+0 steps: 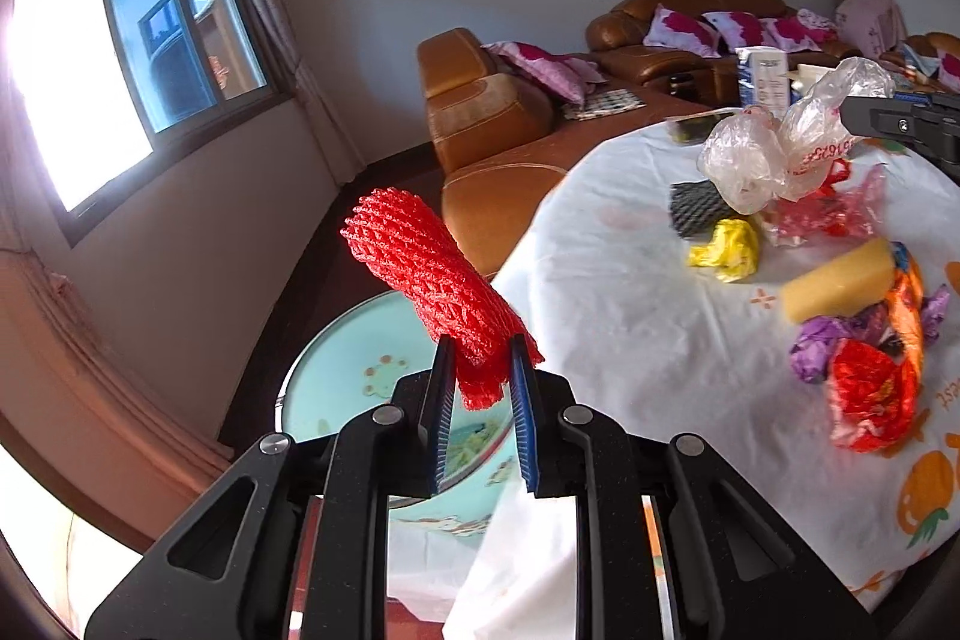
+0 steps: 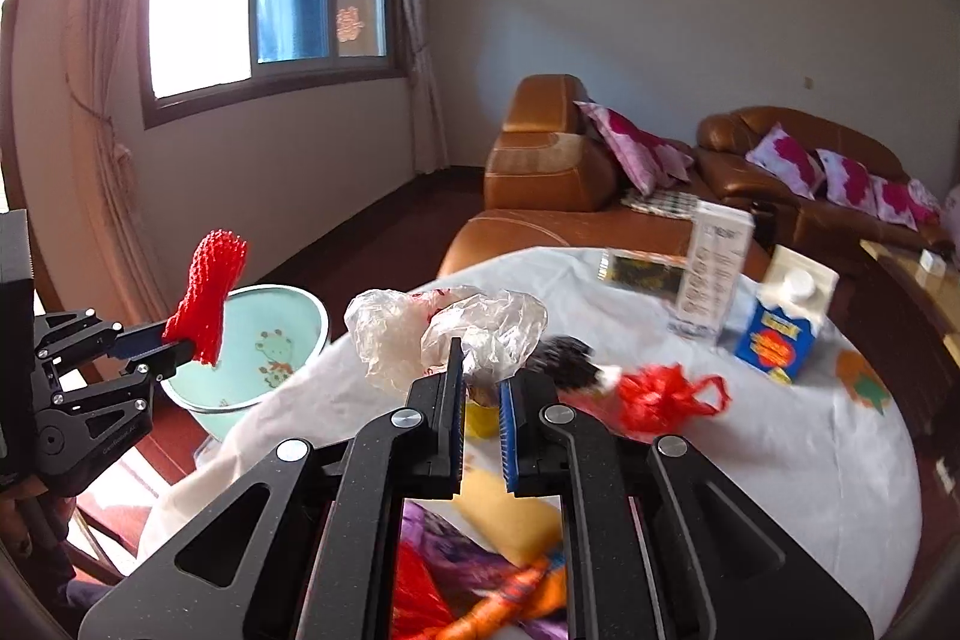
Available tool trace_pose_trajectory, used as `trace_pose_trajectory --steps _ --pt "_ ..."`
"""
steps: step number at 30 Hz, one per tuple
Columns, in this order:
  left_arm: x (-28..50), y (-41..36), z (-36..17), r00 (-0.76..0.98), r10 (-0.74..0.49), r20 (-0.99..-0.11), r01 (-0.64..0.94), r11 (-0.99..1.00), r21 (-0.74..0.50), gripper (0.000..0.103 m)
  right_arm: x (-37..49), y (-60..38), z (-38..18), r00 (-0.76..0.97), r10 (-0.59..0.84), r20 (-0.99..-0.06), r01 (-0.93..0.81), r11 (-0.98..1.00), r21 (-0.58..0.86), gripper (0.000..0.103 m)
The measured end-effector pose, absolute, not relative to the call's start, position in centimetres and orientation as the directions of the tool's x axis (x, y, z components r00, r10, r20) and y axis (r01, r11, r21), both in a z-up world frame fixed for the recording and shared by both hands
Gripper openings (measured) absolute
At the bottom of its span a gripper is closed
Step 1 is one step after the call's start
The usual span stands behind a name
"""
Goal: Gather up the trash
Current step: 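Carry the red mesh net with the left tool while the right tool carries the clear bag over the bin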
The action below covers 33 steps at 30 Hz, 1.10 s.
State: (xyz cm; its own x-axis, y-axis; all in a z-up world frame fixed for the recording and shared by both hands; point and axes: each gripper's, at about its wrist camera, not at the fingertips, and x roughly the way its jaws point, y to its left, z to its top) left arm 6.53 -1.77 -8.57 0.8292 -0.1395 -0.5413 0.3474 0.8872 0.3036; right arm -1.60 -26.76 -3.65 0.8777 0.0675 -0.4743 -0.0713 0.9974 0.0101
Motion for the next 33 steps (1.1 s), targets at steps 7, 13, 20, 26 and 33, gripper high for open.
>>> trace_pose_trajectory --steps 7,13,20,26,33 --pt "8.3 1.3 -8.5 0.842 -0.050 -0.537 0.262 0.907 0.328 0.018 1.9 -22.7 -4.0 0.871 0.110 -0.479 -0.143 0.989 -0.032 0.010" --pt "9.8 3.2 -9.2 0.832 -0.004 -0.555 0.221 0.920 0.324 0.018 4.3 -20.3 -4.6 0.857 0.142 -0.495 -0.185 0.982 -0.038 0.010" --pt "11.2 4.7 -10.1 0.822 0.048 -0.568 0.176 0.926 0.334 0.018 6.4 -18.4 -5.6 0.836 0.168 -0.522 -0.218 0.975 -0.036 0.010" --pt "12.2 5.7 -10.7 0.816 0.086 -0.572 0.150 0.923 0.354 0.018 8.0 -16.4 -6.2 0.822 0.176 -0.541 -0.251 0.966 -0.068 0.010" --pt "12.8 6.3 -11.3 0.803 0.102 -0.588 0.148 0.920 0.363 0.018 9.3 -14.6 -6.7 0.812 0.183 -0.554 -0.280 0.955 -0.095 0.010"
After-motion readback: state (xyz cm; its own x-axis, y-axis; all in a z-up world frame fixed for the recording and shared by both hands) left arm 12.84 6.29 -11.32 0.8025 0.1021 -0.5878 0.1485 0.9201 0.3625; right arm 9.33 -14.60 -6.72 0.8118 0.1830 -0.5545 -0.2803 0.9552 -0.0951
